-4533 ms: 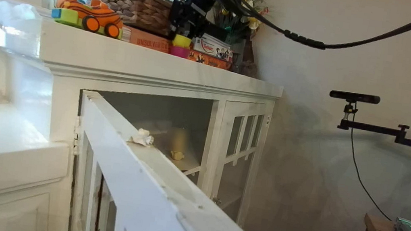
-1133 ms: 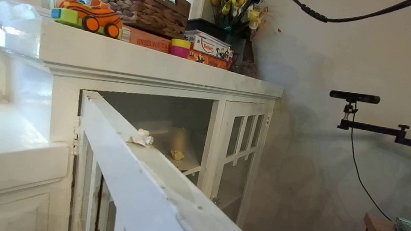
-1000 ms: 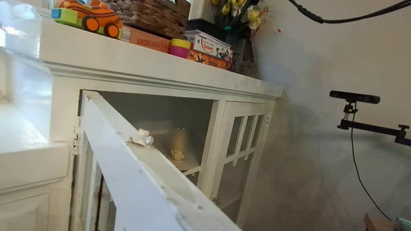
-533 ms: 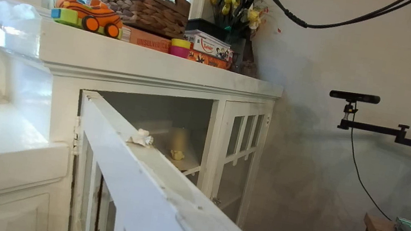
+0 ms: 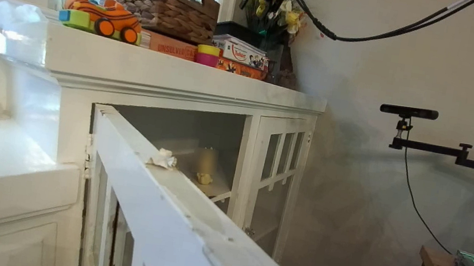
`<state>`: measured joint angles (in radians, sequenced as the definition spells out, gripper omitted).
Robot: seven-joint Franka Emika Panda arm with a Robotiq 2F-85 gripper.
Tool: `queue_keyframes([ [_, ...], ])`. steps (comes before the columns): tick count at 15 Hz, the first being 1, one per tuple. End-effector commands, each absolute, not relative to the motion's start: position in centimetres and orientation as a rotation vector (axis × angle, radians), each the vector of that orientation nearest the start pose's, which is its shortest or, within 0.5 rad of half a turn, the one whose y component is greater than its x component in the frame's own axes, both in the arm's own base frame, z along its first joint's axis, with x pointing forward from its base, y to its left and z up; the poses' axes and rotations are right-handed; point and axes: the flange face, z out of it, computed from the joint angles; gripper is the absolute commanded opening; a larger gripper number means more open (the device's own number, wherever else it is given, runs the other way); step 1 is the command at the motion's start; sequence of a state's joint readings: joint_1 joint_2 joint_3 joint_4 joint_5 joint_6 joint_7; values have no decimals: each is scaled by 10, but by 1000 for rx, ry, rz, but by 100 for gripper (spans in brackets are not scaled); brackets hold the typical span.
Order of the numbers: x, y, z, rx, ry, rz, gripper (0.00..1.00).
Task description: Pick up the yellow bowl put it in pink bowl, pick the green object put in the stacked cups
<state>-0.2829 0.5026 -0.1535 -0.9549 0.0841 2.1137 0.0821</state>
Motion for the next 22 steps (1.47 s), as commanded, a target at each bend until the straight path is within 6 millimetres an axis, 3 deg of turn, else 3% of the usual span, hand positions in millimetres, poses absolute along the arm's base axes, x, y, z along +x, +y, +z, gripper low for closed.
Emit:
queue_keyframes([
  [1, 693, -273, 664, -2979, 703, -1034, 100],
  [10, 696, -280, 669, -2993, 724, -1064, 100],
  [22, 714, -286, 636, -2994, 703, -1039, 100],
])
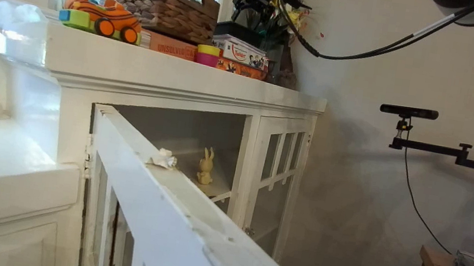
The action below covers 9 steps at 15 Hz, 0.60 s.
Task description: Pick up the yellow bowl put it in pink bowl, pick the green object put in the stacked cups
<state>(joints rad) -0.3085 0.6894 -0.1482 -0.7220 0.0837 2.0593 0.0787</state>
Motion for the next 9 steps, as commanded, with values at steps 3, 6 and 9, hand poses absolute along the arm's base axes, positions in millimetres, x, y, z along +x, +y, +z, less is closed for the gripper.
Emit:
queue_keyframes([
  [3, 717, -286, 632, -2991, 702, -1037, 100],
  [6, 719, -287, 628, -2990, 700, -1033, 100],
  [9, 720, -287, 625, -2986, 701, -1031, 100],
])
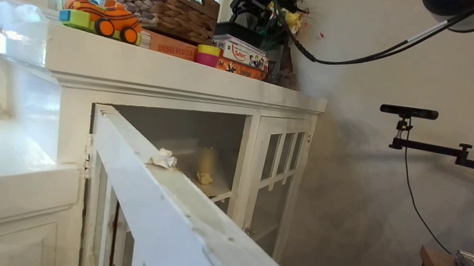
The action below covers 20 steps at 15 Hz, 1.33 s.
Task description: Pick up the yellow bowl put it in pink bowl, pick the green object put in the stacked cups
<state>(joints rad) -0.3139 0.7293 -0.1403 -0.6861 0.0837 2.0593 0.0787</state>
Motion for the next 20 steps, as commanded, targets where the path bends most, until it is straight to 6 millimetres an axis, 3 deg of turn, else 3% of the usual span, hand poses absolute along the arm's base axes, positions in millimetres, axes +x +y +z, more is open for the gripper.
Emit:
queue_keyframes([
  [1, 721, -287, 624, -2983, 702, -1032, 100],
  [2, 721, -287, 623, -2982, 702, -1033, 100],
  [3, 722, -288, 623, -2980, 701, -1034, 92],
  [4, 722, -288, 622, -2979, 701, -1036, 74],
  [14, 723, -287, 623, -2973, 696, -1049, 2],
  [20, 720, -285, 636, -2966, 689, -1091, 0],
])
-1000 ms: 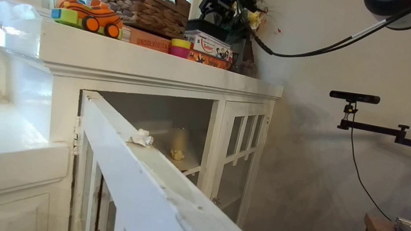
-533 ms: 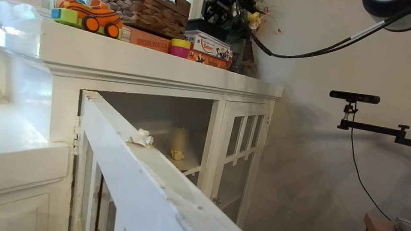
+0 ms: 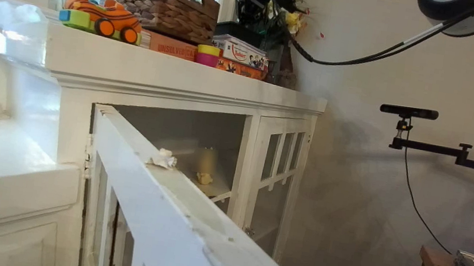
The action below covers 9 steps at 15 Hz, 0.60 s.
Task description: Pick up the yellow bowl put it in pink bowl, pick the green object put in the stacked cups
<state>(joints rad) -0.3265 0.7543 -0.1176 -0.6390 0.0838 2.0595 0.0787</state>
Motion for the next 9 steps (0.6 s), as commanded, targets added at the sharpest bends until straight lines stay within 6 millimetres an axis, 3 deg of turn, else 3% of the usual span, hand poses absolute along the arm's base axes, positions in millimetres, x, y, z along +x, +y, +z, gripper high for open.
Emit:
queue_keyframes([
  [1, 720, -285, 638, -2966, 690, -1097, 0],
  [5, 716, -282, 651, -2959, 681, -1133, 0],
  [9, 702, -270, 687, -2942, 647, -1188, 0],
])
